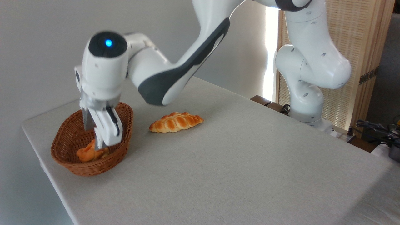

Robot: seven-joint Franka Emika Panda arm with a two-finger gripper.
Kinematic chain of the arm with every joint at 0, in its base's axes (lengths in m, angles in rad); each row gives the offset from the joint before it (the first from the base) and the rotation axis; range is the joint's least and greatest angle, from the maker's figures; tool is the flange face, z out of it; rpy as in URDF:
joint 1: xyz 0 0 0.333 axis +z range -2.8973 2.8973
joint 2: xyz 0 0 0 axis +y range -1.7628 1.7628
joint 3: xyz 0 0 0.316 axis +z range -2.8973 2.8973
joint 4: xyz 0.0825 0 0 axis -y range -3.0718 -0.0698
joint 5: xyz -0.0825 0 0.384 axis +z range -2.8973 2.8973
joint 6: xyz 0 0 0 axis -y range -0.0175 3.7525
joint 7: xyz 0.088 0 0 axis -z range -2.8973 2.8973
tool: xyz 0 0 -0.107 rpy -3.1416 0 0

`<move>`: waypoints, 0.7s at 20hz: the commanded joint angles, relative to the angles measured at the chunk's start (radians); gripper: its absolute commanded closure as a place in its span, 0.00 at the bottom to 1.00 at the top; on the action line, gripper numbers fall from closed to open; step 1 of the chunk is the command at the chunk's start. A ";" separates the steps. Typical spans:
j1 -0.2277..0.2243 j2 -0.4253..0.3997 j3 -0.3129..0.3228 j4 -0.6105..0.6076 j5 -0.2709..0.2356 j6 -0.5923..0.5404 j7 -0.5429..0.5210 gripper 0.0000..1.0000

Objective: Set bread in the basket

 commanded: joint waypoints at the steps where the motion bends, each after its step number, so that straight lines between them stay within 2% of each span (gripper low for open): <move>1: 0.008 -0.110 0.058 -0.004 0.032 -0.092 -0.018 0.00; 3: 0.008 -0.139 0.111 0.045 0.072 -0.197 -0.018 0.00; 5: 0.008 -0.141 0.158 0.124 0.123 -0.355 -0.018 0.00; 7: 0.008 -0.147 0.187 0.186 0.231 -0.492 -0.041 0.00; 9: 0.008 -0.156 0.198 0.229 0.331 -0.584 -0.114 0.00; 12: -0.006 -0.181 0.184 0.240 0.520 -0.617 -0.256 0.00; 13: -0.012 -0.184 0.174 0.238 0.554 -0.627 -0.273 0.00; 14: -0.018 -0.184 0.168 0.237 0.566 -0.634 -0.274 0.00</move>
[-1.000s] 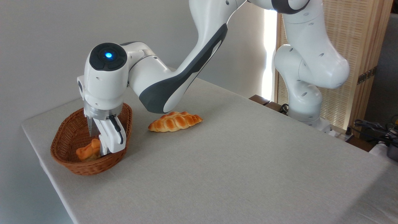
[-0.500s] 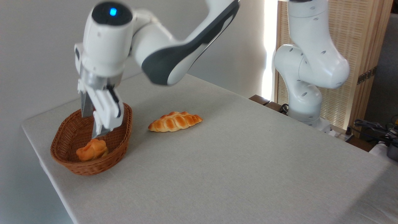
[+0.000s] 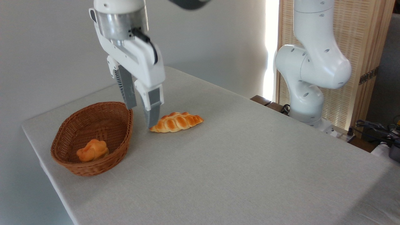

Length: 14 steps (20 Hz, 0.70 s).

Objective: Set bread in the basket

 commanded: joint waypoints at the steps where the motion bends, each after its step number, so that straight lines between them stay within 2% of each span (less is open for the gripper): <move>1: -0.028 -0.008 -0.015 0.010 0.088 -0.037 -0.070 0.00; 5: -0.031 -0.014 -0.015 0.004 0.094 -0.037 -0.132 0.00; 7: -0.031 -0.014 -0.015 0.004 0.120 -0.037 -0.130 0.00; 14: -0.031 -0.014 -0.015 0.004 0.149 -0.043 -0.096 0.00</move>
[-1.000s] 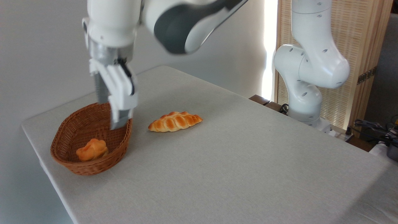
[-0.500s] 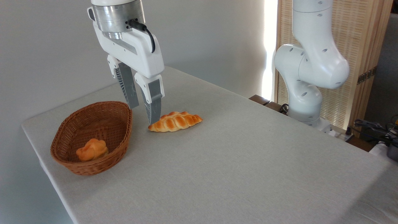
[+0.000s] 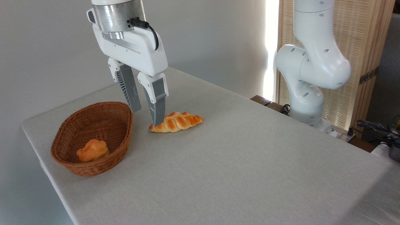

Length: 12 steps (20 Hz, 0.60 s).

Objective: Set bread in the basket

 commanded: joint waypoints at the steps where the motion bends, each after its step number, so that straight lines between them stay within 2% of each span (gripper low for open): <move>1: -0.003 -0.008 0.005 0.002 0.031 -0.033 0.022 0.00; 12: -0.003 -0.039 0.011 -0.038 0.027 -0.043 0.044 0.00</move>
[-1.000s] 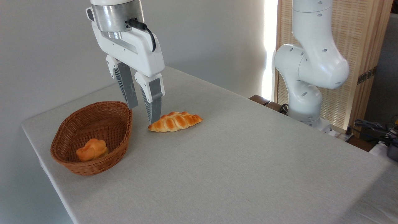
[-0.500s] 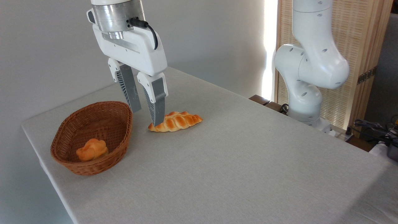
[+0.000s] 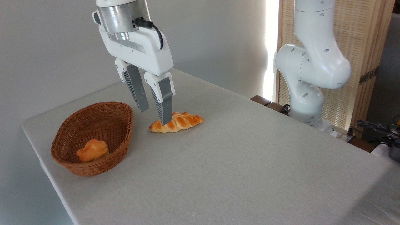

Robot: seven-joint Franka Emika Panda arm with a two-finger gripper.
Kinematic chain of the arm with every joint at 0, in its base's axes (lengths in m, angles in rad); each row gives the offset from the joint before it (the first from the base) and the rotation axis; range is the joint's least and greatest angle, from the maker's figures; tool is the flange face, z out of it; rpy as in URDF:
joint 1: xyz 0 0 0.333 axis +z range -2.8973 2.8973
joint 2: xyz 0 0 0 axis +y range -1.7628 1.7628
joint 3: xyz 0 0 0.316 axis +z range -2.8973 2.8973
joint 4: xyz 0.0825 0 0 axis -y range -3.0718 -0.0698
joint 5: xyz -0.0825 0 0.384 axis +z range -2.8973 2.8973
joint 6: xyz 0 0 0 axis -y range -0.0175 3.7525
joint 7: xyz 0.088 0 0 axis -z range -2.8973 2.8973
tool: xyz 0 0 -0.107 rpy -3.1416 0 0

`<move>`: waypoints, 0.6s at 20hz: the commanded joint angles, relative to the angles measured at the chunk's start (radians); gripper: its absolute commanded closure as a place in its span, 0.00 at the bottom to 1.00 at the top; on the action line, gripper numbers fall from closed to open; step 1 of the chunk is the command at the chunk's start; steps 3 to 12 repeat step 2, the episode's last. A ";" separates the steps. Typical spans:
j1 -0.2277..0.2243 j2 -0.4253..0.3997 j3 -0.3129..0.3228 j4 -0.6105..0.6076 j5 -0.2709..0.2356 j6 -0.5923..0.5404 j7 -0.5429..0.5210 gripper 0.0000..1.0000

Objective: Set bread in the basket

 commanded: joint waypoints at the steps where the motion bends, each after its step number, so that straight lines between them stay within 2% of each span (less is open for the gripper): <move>1: -0.002 -0.023 0.009 -0.019 0.011 -0.004 0.023 0.00; 12: -0.002 -0.021 0.009 -0.019 0.010 -0.004 0.029 0.00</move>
